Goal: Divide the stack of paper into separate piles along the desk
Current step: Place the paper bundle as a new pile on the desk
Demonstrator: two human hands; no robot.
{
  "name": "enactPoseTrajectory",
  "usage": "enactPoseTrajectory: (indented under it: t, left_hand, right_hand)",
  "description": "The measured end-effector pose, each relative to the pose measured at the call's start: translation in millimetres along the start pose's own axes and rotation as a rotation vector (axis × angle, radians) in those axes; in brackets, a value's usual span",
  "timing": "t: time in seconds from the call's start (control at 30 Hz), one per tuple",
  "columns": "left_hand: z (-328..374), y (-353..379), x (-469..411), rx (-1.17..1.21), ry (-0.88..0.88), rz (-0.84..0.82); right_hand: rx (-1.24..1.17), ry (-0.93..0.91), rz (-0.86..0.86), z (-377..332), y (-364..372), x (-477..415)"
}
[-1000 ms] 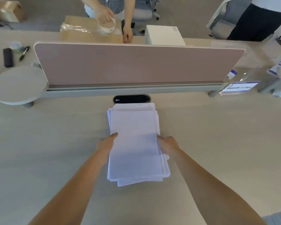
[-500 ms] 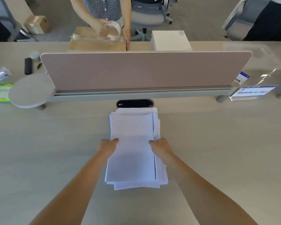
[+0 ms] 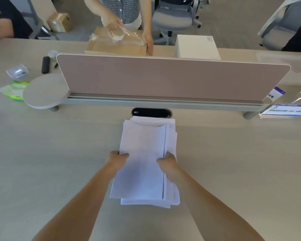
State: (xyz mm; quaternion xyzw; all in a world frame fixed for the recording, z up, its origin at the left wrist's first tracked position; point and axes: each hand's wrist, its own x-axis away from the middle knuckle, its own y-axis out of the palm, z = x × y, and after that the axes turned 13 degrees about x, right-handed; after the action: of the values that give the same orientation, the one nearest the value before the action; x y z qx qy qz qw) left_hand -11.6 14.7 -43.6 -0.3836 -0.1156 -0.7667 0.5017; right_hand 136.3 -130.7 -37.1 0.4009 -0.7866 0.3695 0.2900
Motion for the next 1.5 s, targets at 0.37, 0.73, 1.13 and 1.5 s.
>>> enactPoseTrajectory:
  t: [0.37, 0.73, 1.13, 1.5]
  left_hand:
    - [46.4, -66.4, 52.4, 0.534, -0.033, -0.192]
    - [80.2, -122.6, 158.1, 0.513, 0.629, -0.010]
    - [34.7, -254.3, 141.0, 0.526, 0.678, 0.125]
    - [-40.8, -340.6, 56.6, 0.436, 0.556, -0.108]
  right_hand:
    - [-0.041, -0.378, -0.232, -64.5, -37.7, 42.8]
    - [-0.074, -0.721, -0.245, -100.2, -17.9, 121.2]
    - [-0.142, -0.780, -0.240, -158.8, 107.4, 162.3]
    - [0.008, -0.582, -0.170, -129.0, 220.5, 119.4]
